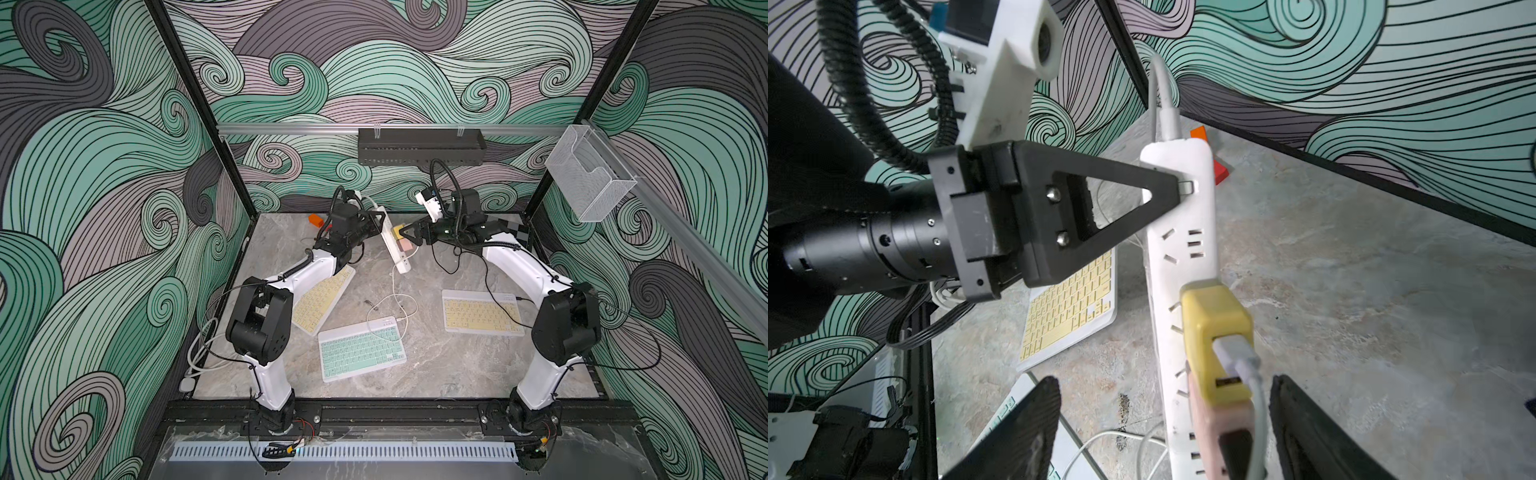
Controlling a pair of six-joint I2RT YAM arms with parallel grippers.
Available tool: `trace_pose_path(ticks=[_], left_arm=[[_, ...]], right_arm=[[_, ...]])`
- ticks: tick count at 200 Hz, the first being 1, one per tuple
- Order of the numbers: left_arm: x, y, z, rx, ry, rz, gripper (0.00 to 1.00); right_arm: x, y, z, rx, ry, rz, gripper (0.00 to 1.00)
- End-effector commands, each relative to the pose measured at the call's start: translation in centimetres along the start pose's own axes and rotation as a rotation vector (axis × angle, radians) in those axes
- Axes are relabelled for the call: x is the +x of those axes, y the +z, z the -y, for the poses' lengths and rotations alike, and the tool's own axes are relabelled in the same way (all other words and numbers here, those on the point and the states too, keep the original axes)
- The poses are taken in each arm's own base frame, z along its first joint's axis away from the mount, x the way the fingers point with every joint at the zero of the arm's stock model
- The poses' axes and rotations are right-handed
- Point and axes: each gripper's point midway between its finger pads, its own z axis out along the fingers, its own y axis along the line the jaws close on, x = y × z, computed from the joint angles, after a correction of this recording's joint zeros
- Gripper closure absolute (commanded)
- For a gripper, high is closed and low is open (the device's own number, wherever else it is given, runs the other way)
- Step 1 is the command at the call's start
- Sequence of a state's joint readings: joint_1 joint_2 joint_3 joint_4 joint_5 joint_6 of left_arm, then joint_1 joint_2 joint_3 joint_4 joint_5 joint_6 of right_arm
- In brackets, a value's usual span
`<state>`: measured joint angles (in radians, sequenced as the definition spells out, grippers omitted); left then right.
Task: Unplug the wireless keyboard
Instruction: Pick up the socket from the center of the board, then remove the plug from the socket.
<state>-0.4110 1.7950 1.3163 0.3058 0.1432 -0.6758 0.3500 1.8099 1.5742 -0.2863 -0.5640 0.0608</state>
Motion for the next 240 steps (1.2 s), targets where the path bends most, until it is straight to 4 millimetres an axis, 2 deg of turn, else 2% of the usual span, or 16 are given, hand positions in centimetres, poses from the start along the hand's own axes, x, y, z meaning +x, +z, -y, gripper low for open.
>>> trace_pose_path(ticks=[1,56,65,122,166,192,204,222,240], left_arm=[[-4.5,-2.3,5.2,0.159,0.054,0.143,1.00],[-4.5,-2.2,5.2,0.160,0.048,0.147,1.00],[-4.4,-2.2,5.1,0.162,0.045,0.146,1.00],[-3.8,-1.9,4.8,0.154,0.060,0.127,1.00],[-3.6,-1.8,4.8,0.160,0.057,0.118,1.00],[-3.4,-1.8,4.6,0.155,0.065,0.112,1.00],[-3.3,-1.8,4.3,0.139,0.070,0.112,1.00],[-3.2,-1.9,3.2,0.088,0.082,0.120,1.00],[-3.3,-2.1,1.0,-0.023,0.046,0.138,1.00]], right_arm=[[1.3,1.4,1.2,0.015,-0.003,-0.050,0.23],[1.3,3.1,1.9,0.036,-0.029,-0.069,0.27],[1.8,3.2,2.0,0.034,-0.016,-0.095,0.28],[2.2,4.2,0.4,-0.035,-0.037,-0.115,0.53],[2.1,4.8,0.6,-0.033,-0.026,-0.118,0.67],[1.8,4.9,0.8,-0.022,-0.022,-0.109,0.86],[1.5,4.8,0.9,-0.013,-0.023,-0.099,1.00],[1.1,4.5,1.0,0.007,-0.025,-0.081,1.00],[0.1,4.0,1.2,0.036,-0.047,-0.021,1.00]])
